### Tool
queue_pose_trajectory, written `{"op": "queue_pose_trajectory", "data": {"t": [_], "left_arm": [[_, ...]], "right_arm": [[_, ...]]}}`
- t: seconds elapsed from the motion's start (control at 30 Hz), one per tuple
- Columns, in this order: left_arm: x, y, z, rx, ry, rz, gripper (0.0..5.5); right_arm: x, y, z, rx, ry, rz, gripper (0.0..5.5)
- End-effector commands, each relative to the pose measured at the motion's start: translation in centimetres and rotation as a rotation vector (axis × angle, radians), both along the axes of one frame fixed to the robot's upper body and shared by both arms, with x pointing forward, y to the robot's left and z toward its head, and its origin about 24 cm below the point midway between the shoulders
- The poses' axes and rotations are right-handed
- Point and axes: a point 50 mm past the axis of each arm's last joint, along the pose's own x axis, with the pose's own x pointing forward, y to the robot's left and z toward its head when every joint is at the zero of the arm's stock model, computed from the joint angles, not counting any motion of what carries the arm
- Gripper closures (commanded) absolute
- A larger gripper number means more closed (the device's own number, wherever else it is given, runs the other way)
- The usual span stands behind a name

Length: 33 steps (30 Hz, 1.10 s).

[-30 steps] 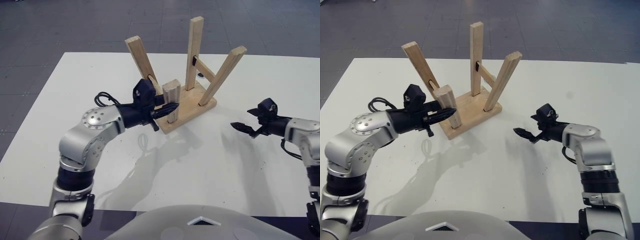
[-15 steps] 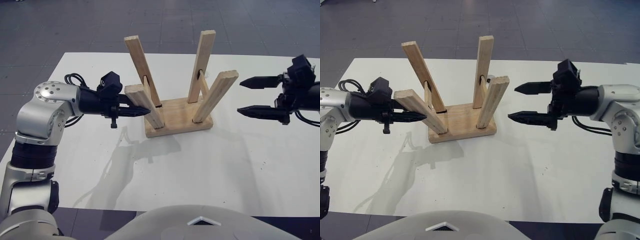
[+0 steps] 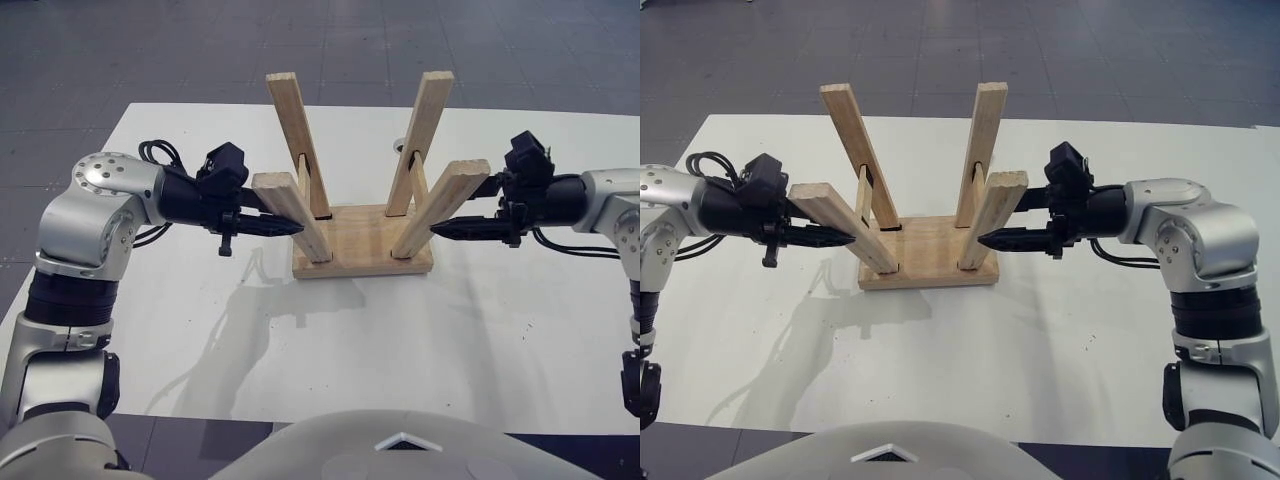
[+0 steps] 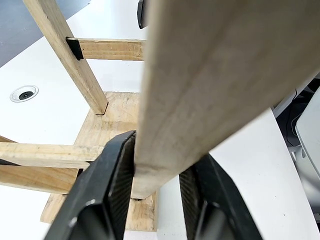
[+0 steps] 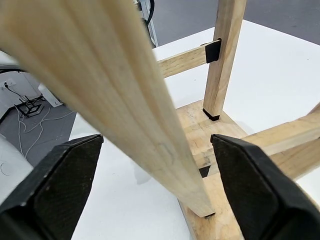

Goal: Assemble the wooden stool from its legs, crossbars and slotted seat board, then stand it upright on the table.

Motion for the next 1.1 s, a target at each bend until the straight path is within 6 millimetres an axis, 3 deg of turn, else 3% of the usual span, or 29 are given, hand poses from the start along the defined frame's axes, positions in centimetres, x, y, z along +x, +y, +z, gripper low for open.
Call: {"op": "queue_pose_trajectory", "data": {"t": [0.03,0.23,0.8,0.93,1.1], "left_arm": [[-0.2,0.0,-1.1,0.008,0.047,-0.001,4.23],[-0.4,-0.2,-1.6,-0.009,0.072,-0.001,4.23],[-0.2,-0.3,-1.6,-0.051,0.103,0.037,4.23],[-0.4,-0.5,-1.5,-0.101,0.274,0.057,4.23],[-1.7,-1.0,0.9,-0.267,0.539,-0.043,4.23]], "right_arm": [[0.0,0.3,-0.4,-0.005,0.047,-0.004,2.2],[-0.4,0.4,-1.1,-0.028,0.078,-0.029,3.29],[-1.0,0.4,-0.5,-0.062,0.215,0.026,3.33],[-1.6,0.4,0.3,0.009,0.346,0.062,3.33],[-3.0,1.0,1.8,0.158,0.576,0.184,3.33]]}}
